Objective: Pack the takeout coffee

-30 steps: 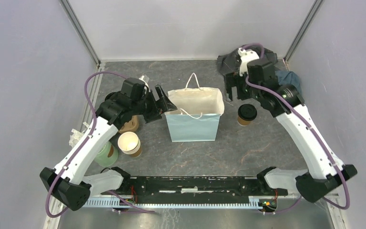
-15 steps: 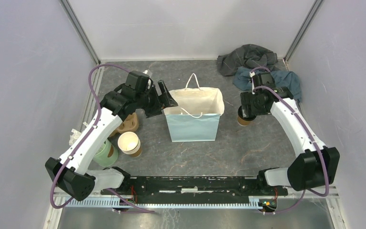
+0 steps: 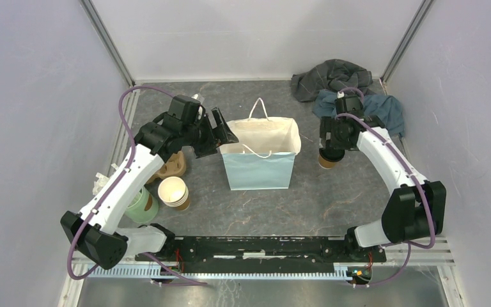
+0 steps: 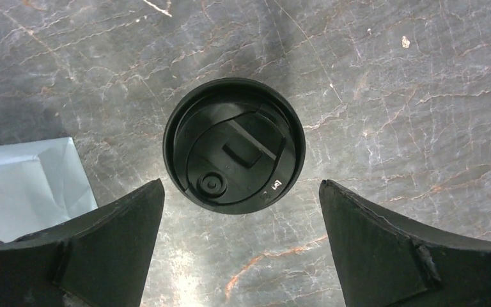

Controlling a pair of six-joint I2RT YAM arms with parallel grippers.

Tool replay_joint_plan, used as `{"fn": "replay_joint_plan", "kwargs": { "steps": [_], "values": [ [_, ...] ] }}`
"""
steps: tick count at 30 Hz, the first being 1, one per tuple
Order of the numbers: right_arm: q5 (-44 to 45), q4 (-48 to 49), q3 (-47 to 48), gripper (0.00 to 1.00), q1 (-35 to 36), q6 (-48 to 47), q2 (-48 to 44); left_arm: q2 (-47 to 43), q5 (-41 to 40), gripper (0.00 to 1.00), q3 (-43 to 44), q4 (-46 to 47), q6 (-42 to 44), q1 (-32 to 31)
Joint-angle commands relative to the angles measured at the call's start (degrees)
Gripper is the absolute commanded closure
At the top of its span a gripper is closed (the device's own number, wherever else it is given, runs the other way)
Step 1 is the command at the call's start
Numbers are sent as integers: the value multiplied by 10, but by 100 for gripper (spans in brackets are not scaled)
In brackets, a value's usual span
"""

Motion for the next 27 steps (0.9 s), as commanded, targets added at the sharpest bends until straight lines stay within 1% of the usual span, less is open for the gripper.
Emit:
{"fn": "replay_joint_plan", "kwargs": {
  "steps": [1,5,14,20,27],
  "values": [
    [38,62,-22,2,-3,48,-15,3,5,9,12,17,15,1],
    [49,72,-21,4,-3,42,0,6,4,9,13,17,15,1],
    [28,84,-30,7,-3,31,13,18,10,9,21,17,19,1],
    [25,87,-31,14,-3,29,18,20,13,9,22,17,23,2],
    [10,85,-32,11,-2,21,25,20,15,9,22,17,26,2]
  ]
}}
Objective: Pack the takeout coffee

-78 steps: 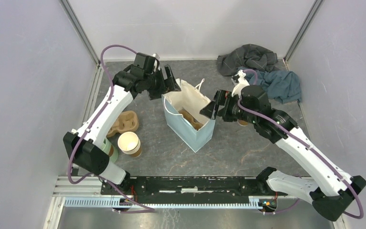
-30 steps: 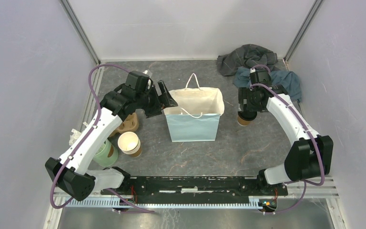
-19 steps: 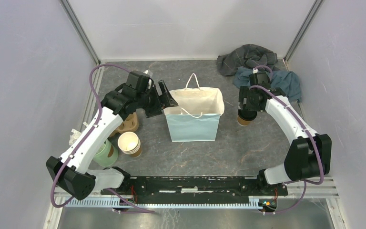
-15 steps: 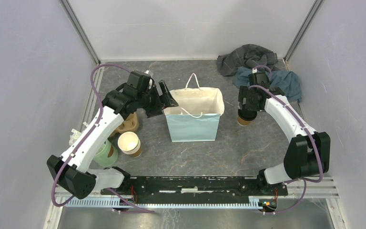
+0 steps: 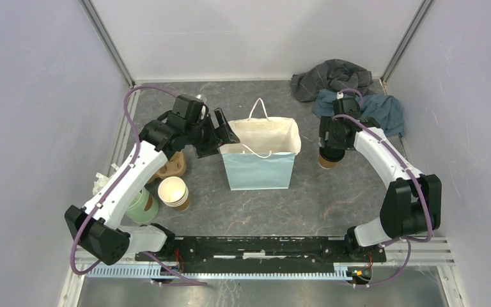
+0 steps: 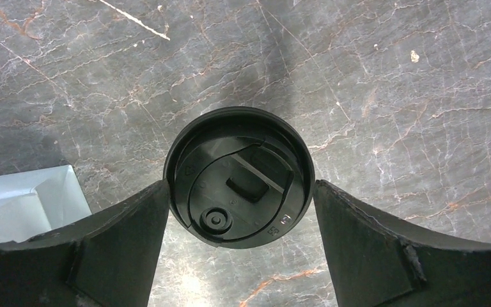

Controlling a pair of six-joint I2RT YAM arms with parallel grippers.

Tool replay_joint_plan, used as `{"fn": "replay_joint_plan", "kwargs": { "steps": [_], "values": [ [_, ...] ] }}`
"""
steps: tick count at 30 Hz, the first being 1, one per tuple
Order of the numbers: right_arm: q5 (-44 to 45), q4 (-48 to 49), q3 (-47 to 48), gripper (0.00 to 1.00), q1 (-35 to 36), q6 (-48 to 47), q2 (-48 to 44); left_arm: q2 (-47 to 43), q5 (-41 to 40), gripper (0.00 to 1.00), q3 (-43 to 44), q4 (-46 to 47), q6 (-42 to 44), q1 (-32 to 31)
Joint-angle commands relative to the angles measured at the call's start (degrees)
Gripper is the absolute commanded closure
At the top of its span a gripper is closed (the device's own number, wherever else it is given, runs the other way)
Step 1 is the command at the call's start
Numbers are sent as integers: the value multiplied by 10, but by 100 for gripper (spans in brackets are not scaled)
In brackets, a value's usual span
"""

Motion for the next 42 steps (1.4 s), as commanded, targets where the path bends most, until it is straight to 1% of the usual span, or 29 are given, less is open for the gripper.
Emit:
{"fn": "replay_joint_plan", "kwargs": {
  "steps": [1,11,20,26,28,30,33,35,36,39,42],
  "values": [
    [-10,16,-2,11,-3,-4,4,0,13,9,22,15,26,2],
    [-7,13,-12,12,-3,-9,1,0,14,9,19,14,26,2],
    [-2,17,-15,18,-2,-15,-2,-3,12,9,17,14,26,2],
    [1,19,-16,19,-1,-24,1,-3,13,9,18,15,27,2],
    [4,17,-14,23,1,-27,1,-3,12,9,19,14,27,2],
    [6,14,-10,30,2,-29,-1,-3,10,9,20,14,27,2],
    [4,7,2,37,2,-36,-11,-6,-1,8,21,12,26,2],
    [-1,-1,13,39,2,-42,-20,-6,-13,7,26,4,25,1],
    [-3,-6,19,42,2,-47,-27,-5,-20,7,31,-3,26,1],
    [-7,-6,23,49,3,-63,-68,0,-51,6,46,-23,32,1],
    [-8,14,-1,53,3,-89,-127,7,-61,7,59,-33,43,2]
  ]
}}
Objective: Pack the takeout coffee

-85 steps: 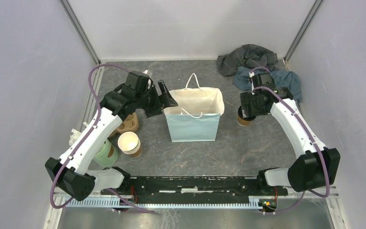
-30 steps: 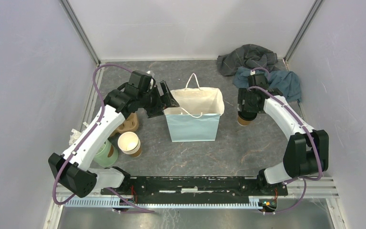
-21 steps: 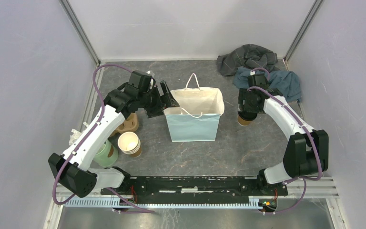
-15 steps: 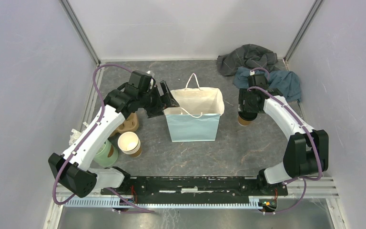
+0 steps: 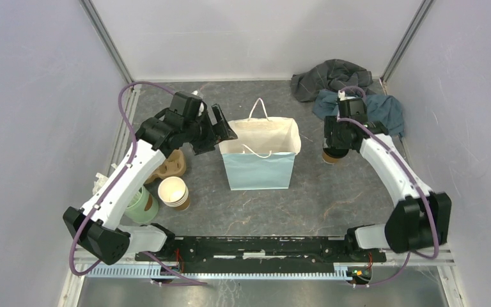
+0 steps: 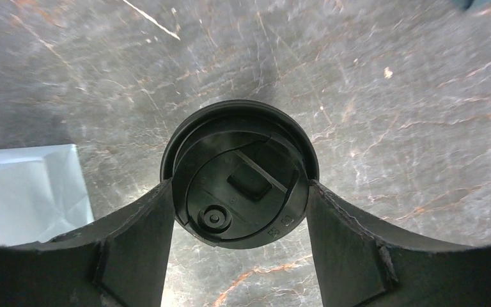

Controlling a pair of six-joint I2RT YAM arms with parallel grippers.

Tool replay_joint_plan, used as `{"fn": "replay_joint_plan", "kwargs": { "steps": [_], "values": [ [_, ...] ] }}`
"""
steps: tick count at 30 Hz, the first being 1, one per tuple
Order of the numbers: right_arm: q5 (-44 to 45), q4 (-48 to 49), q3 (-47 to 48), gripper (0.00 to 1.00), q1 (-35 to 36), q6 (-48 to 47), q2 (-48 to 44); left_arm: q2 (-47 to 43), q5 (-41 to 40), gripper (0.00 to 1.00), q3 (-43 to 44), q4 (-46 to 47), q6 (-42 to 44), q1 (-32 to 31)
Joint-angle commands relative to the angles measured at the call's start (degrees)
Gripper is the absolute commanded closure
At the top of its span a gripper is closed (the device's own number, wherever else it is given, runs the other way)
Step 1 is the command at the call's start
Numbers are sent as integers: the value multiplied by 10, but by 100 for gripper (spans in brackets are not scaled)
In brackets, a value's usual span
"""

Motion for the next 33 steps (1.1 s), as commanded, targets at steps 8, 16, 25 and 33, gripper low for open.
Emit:
{"fn": "replay_joint_plan", "kwargs": {
  "steps": [8,16,25,33],
  "values": [
    [-48,52,-104,78,2,-120,-215,19,-57,13,58,-30,68,0],
    [-133,53,-59,81,2,-128,-308,17,-102,18,74,-50,98,-1],
    [-229,10,28,82,2,-180,-351,35,-96,31,87,-37,118,-4],
    [-338,62,53,91,19,-273,-382,62,-150,49,114,-41,121,-47]
  ]
}}
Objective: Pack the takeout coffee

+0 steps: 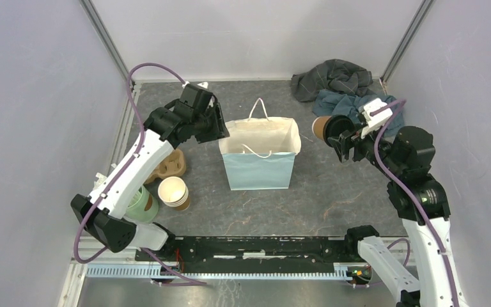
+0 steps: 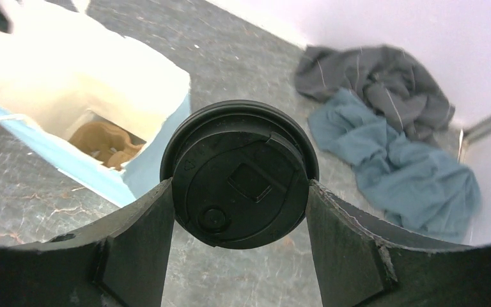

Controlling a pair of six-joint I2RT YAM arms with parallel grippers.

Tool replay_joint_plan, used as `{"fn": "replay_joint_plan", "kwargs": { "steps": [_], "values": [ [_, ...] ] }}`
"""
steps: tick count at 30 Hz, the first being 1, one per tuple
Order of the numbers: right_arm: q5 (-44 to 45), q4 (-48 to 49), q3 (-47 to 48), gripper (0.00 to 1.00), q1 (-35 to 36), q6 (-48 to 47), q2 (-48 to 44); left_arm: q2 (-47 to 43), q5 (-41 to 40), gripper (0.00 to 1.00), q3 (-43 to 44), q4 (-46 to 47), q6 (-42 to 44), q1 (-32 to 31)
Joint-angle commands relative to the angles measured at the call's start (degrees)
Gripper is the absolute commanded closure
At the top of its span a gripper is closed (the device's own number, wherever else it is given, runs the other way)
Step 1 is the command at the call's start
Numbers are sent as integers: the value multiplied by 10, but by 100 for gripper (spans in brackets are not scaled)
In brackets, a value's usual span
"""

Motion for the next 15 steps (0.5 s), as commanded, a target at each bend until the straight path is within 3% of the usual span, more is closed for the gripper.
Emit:
{"fn": "replay_joint_plan", "kwargs": {
  "steps": [1,6,11,15],
  "values": [
    [-91,39,37,92,23,-75,3,10,-45,51,27,6,25,-30],
    [-130,49,80,95,58,-106,35,27,-59,63,45,7,40,-36],
    [-227,58,115,99,107,-155,79,49,-74,79,71,14,80,-37],
    [-241,58,140,100,137,-166,117,54,-84,93,74,39,100,-37]
  ]
}}
